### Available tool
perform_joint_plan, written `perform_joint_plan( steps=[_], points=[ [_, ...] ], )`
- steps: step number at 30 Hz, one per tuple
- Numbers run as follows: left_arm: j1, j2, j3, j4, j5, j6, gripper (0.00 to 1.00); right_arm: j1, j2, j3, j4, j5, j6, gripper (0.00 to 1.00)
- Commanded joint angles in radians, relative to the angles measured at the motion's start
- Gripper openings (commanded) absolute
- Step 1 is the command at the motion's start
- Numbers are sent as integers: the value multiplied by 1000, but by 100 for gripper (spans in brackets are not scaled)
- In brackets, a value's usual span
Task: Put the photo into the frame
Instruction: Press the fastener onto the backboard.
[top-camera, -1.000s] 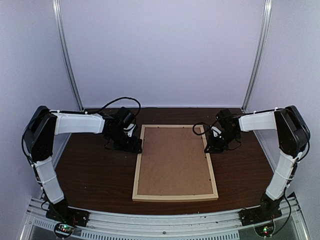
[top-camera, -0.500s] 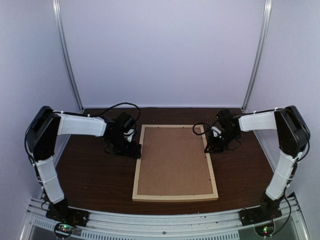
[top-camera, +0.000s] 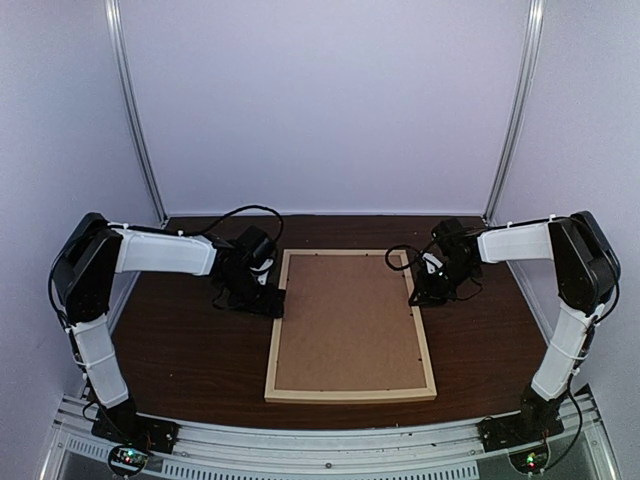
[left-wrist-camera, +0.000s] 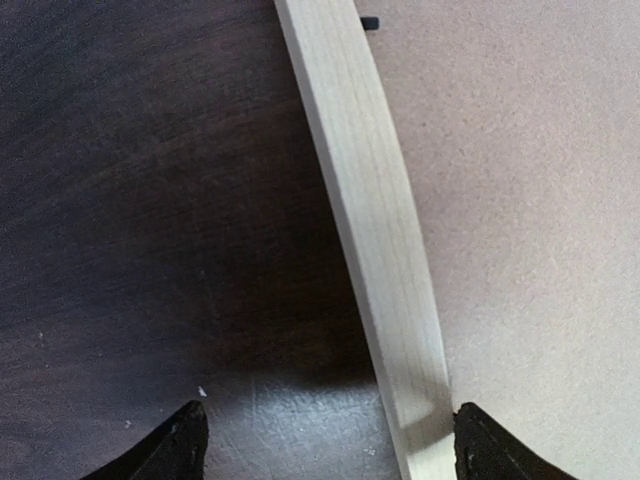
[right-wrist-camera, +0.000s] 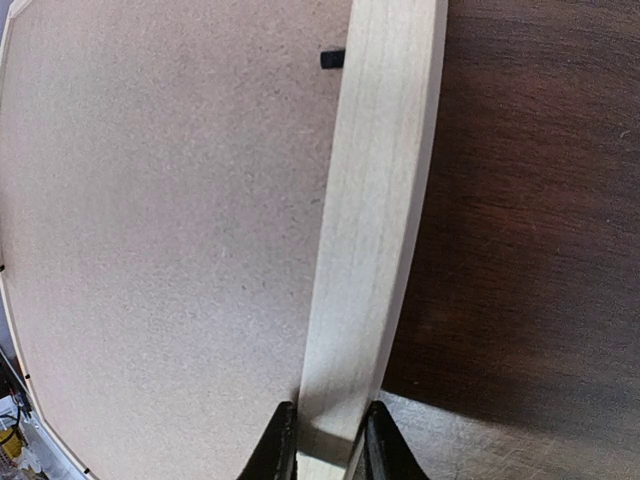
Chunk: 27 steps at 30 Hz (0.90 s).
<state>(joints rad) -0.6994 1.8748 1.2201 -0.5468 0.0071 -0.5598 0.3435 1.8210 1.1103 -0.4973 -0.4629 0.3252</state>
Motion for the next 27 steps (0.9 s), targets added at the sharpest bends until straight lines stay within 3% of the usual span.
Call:
perform_joint_plan(
  steps=[1, 11, 27],
  points=[
    [-55, 85, -2, 16, 38, -11, 86, 3, 24, -23, 5, 39, -25, 0],
    [-81, 87, 19, 20, 47, -11, 86, 3, 20, -31, 13, 41, -17, 0],
    [-92, -231, -190, 3, 79, -5, 90, 2, 17, -35, 17, 51, -12, 0]
  ],
)
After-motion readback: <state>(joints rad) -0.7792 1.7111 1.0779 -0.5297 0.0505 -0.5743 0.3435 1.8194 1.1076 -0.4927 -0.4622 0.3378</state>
